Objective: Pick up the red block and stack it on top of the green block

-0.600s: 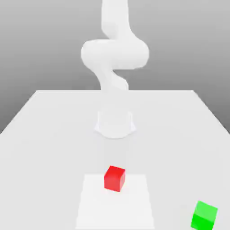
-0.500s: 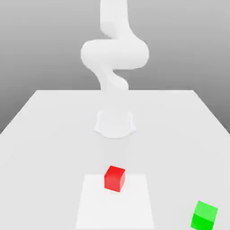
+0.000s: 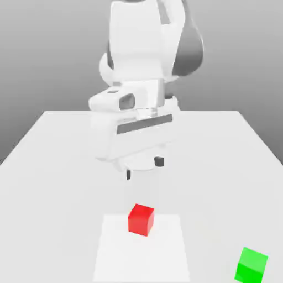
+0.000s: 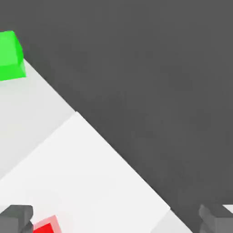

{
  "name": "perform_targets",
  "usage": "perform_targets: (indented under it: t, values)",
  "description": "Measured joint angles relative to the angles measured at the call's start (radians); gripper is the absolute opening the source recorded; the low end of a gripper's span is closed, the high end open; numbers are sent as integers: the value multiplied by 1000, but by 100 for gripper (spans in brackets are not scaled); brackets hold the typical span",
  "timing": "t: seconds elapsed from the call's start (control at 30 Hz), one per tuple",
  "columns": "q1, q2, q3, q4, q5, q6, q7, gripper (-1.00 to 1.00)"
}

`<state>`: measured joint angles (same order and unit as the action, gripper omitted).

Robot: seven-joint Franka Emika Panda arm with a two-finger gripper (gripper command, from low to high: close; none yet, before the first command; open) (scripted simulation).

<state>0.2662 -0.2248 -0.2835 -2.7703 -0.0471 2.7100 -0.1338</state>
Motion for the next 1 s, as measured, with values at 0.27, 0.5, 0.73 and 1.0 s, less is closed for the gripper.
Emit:
perform_targets:
  t: [0.27, 0.5, 0.73, 1.0]
  values:
    - [36, 223, -15, -105, 49, 170, -281, 0]
    - [-90, 426, 167, -77, 281, 335, -451, -100]
    - [-92, 425, 169, -77, 280, 332, -450, -100]
    - [-65, 202, 71, -111, 33, 150, -273, -100]
